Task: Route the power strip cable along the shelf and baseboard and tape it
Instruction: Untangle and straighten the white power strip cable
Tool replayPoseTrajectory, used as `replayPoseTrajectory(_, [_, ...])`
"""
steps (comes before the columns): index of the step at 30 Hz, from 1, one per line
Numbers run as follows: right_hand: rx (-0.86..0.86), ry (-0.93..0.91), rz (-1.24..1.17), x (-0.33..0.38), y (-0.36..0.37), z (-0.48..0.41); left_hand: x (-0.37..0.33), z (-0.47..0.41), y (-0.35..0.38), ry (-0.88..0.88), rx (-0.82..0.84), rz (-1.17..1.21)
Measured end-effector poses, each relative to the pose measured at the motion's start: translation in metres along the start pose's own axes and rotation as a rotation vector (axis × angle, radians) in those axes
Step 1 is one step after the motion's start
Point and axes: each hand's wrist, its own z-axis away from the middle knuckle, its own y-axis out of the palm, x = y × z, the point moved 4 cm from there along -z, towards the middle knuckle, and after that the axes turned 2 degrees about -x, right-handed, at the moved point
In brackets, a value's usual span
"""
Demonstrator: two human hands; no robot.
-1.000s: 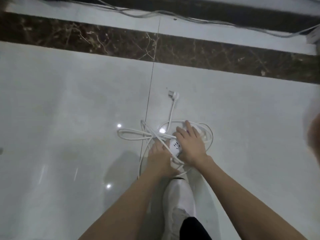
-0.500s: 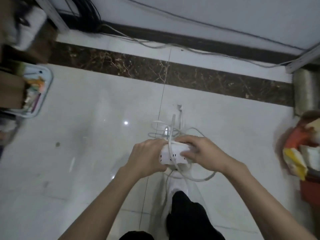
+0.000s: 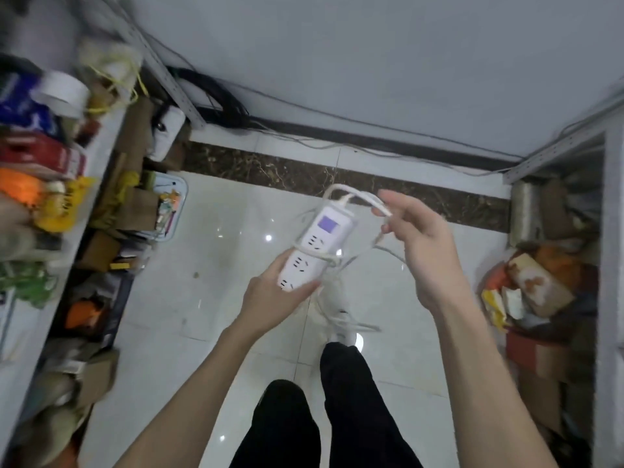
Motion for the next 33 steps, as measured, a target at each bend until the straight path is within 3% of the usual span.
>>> replayPoseTrajectory(3, [0.086, -0.024, -0.084, 0.077, 0.002, 0.022, -0.037, 0.014, -0.024, -0.071, -0.022, 0.185])
replayPoseTrajectory(8, [0.209, -0.078, -0.205, 0.164, 0.030, 0.039, -0.079, 0.020, -0.060, -0.165, 0.008, 0.243])
replayPoseTrajectory(14, [-0.005, -0.116, -0.272, 0.222, 0.045, 0.041, -0.105, 0.043, -0.121, -0.120, 0.099, 0.324])
replayPoseTrajectory(18, [-0.166, -0.083, -0.445, 0.244, 0.048, 0.043, -0.094, 0.069, -0.176, -0.123, 0.223, 0.343])
replayPoseTrajectory(20, [-0.200, -0.127, -0.511, 0.257, 0.048, 0.047, -0.079, 0.074, -0.202, -0.165, 0.271, 0.282])
replayPoseTrajectory(22, [-0.177, -0.201, -0.568, 0.275, 0.050, 0.054, -0.064, 0.073, -0.220, -0.143, 0.323, 0.067])
replayPoseTrajectory(25, [-0.088, -0.330, -0.580, 0.310, 0.057, 0.073, -0.041, 0.067, -0.228, -0.101, 0.315, -0.288])
replayPoseTrajectory(27, [-0.010, -0.409, -0.564, 0.334, 0.063, 0.090, -0.030, 0.066, -0.221, -0.099, 0.322, -0.345])
replayPoseTrajectory(30, [0.089, -0.480, -0.496, 0.359, 0.072, 0.116, -0.026, 0.065, -0.200, -0.045, 0.280, -0.240])
replayPoseTrajectory(33, [0.027, -0.476, -0.368, 0.356, 0.083, 0.134, -0.046, 0.073, -0.184, 0.006, 0.169, 0.020])
